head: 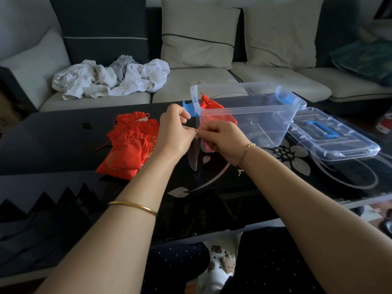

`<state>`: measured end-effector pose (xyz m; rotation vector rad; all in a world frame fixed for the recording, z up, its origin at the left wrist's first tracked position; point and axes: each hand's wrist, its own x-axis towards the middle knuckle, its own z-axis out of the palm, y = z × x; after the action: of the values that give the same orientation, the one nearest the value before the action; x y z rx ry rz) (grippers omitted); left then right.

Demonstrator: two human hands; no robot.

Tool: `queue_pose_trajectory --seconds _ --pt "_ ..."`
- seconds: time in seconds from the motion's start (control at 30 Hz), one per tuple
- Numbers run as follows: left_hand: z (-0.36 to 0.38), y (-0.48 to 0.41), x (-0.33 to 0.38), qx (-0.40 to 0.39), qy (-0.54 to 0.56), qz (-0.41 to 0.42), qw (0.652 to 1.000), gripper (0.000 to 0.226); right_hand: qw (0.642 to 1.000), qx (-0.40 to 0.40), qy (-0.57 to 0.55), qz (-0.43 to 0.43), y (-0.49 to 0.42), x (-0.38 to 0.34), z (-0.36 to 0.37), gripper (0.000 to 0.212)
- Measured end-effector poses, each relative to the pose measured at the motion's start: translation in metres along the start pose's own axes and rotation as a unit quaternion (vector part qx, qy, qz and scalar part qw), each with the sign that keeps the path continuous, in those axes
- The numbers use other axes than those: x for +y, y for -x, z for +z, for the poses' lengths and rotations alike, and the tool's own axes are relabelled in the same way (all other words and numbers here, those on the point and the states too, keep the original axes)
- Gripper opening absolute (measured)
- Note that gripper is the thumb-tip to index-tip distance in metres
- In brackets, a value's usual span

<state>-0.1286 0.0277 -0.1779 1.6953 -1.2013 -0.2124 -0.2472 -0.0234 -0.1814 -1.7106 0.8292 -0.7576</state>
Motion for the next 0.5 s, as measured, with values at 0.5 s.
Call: queue_pose_trajectory --seconds 0.5 --pt "-0.0031 0.0042 0.0066 -0.009 -0.081 0.075 0.994 0.009 0.979 0.009 -0.179 0.101 -0.0041 0.0050 -0.0020 0.020"
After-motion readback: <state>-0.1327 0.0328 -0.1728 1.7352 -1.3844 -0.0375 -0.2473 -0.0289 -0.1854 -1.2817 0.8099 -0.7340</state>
